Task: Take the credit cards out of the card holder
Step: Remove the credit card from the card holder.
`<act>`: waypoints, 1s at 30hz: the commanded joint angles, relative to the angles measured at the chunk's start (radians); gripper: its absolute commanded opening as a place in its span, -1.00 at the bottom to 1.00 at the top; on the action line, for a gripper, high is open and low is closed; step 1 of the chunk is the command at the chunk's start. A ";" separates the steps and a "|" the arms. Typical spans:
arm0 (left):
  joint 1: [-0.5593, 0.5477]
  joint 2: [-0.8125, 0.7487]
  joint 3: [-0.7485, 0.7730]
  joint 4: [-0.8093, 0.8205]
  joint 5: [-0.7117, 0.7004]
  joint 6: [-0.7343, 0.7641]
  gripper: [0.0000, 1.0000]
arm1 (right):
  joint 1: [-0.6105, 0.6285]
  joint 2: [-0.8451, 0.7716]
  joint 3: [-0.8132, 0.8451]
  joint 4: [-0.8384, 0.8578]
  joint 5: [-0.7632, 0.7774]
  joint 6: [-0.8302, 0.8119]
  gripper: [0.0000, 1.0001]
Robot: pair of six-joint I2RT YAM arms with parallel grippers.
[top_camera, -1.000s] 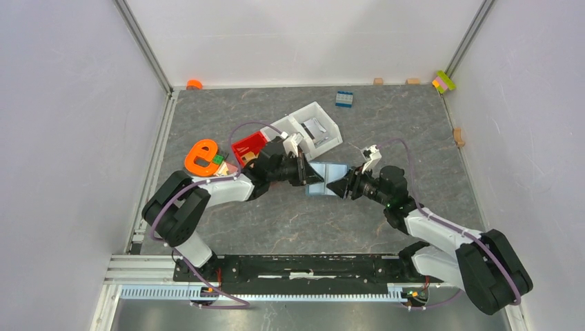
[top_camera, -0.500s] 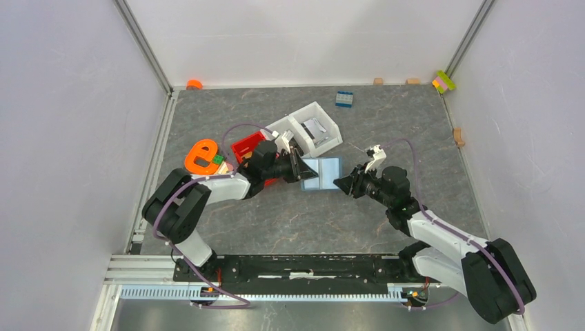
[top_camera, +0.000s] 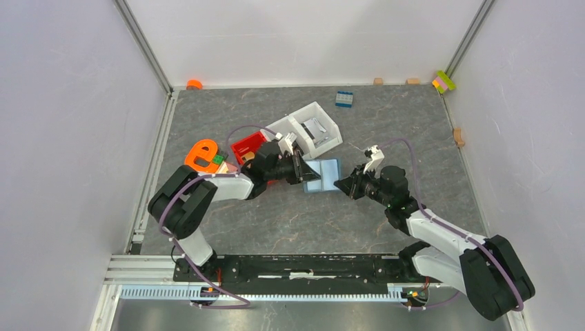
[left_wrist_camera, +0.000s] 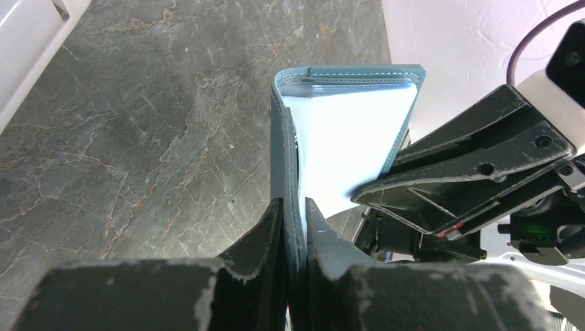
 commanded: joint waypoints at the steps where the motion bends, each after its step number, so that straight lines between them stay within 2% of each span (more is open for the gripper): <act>1: -0.044 0.020 0.055 0.069 0.114 -0.021 -0.86 | 0.013 0.013 0.039 0.060 -0.019 -0.013 -0.67; 12: -0.066 0.025 0.073 0.069 0.139 -0.002 -0.86 | 0.028 0.059 0.060 0.046 -0.016 -0.022 -0.53; 17: -0.066 0.024 0.072 0.069 0.138 -0.001 -0.83 | 0.035 0.073 0.065 0.042 -0.015 -0.025 -0.53; 18: -0.066 0.023 0.072 0.069 0.138 0.000 -0.76 | 0.037 0.073 0.067 0.041 -0.016 -0.026 -0.53; 23: -0.065 -0.003 0.061 0.018 0.087 0.037 0.12 | 0.049 0.067 0.074 0.027 -0.001 -0.041 -0.78; 25: -0.066 -0.024 0.050 0.006 0.060 0.056 0.34 | 0.053 0.067 0.075 0.026 -0.003 -0.040 -0.85; 27: -0.065 -0.039 0.041 0.005 0.047 0.066 0.46 | 0.060 0.067 0.076 0.030 -0.008 -0.039 -0.90; 30: -0.065 -0.044 0.041 -0.008 0.033 0.076 0.49 | 0.076 0.067 0.077 0.043 -0.017 -0.038 -0.93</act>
